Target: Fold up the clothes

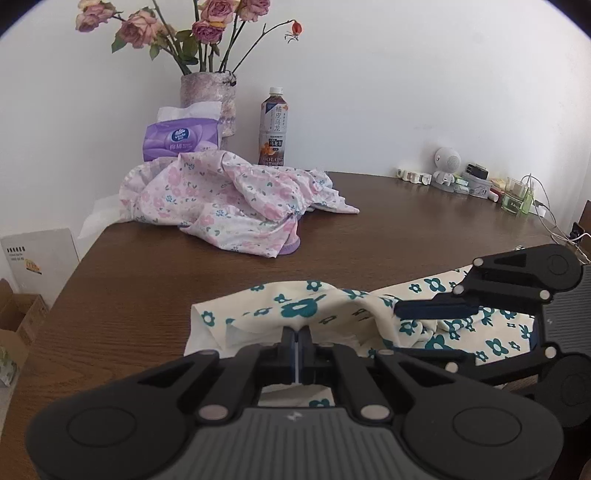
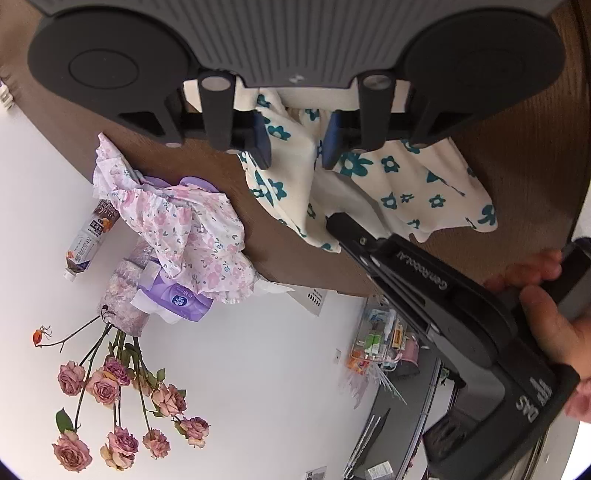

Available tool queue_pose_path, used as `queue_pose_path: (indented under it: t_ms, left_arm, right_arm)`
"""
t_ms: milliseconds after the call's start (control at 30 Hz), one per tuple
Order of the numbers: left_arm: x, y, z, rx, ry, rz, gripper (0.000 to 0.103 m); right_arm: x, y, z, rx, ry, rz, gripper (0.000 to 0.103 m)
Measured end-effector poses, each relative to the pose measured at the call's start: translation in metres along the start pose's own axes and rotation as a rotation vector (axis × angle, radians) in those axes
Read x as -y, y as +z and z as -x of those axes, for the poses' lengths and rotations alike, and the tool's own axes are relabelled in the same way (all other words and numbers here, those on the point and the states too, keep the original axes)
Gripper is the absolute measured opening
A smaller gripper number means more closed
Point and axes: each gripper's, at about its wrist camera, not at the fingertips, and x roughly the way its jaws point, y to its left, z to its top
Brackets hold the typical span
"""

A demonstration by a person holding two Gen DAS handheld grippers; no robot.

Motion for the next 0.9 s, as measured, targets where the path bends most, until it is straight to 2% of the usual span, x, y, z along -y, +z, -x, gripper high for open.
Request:
queue_pose_path:
  t_ms: [100, 200, 300, 367, 400, 467, 500, 567, 667, 767, 833, 900]
  left_arm:
    - [-0.001, 0.008, 0.011, 0.026, 0.0, -0.042, 0.0]
    - [-0.006, 0.01, 0.021, 0.049, 0.005, -0.05, 0.0]
    - [-0.017, 0.001, 0.022, 0.024, -0.046, 0.024, 0.003]
    - [-0.015, -0.007, 0.019, -0.003, -0.077, 0.036, 0.016]
    - [-0.012, -0.01, 0.017, -0.01, -0.088, 0.031, 0.019]
    - [-0.009, -0.01, 0.011, -0.013, -0.079, 0.031, 0.034]
    - [-0.008, -0.009, 0.008, -0.014, -0.072, 0.033, 0.038]
    - [-0.008, -0.005, -0.003, -0.027, -0.05, 0.043, 0.042]
    - [-0.013, 0.0, -0.02, -0.059, -0.048, 0.095, 0.042]
    - [-0.018, 0.001, -0.032, -0.073, -0.056, 0.171, 0.041]
    - [-0.023, 0.001, -0.035, -0.055, -0.094, 0.235, 0.041]
    - [-0.025, 0.0, -0.037, -0.047, -0.096, 0.265, 0.039]
  right_arm:
    - [0.0, 0.002, -0.003, -0.005, 0.004, -0.011, 0.003]
    - [0.016, 0.004, 0.005, 0.026, 0.072, -0.151, 0.003]
    - [0.028, 0.002, 0.009, 0.051, 0.121, -0.258, 0.001]
    - [0.033, -0.001, 0.011, 0.061, 0.132, -0.3, 0.001]
    - [0.035, -0.002, 0.013, 0.066, 0.132, -0.313, 0.001]
    - [0.036, -0.002, 0.015, 0.074, 0.116, -0.315, 0.001]
    - [0.035, -0.002, 0.017, 0.077, 0.102, -0.307, 0.002]
    - [0.033, -0.002, 0.021, 0.083, 0.077, -0.29, 0.008]
    - [0.032, -0.006, 0.022, 0.079, 0.019, -0.274, 0.034]
    - [0.037, -0.013, 0.018, 0.056, -0.025, -0.296, 0.035]
    - [0.042, -0.018, 0.016, 0.042, -0.026, -0.321, 0.035]
    - [0.044, -0.022, 0.015, 0.035, -0.026, -0.333, 0.036]
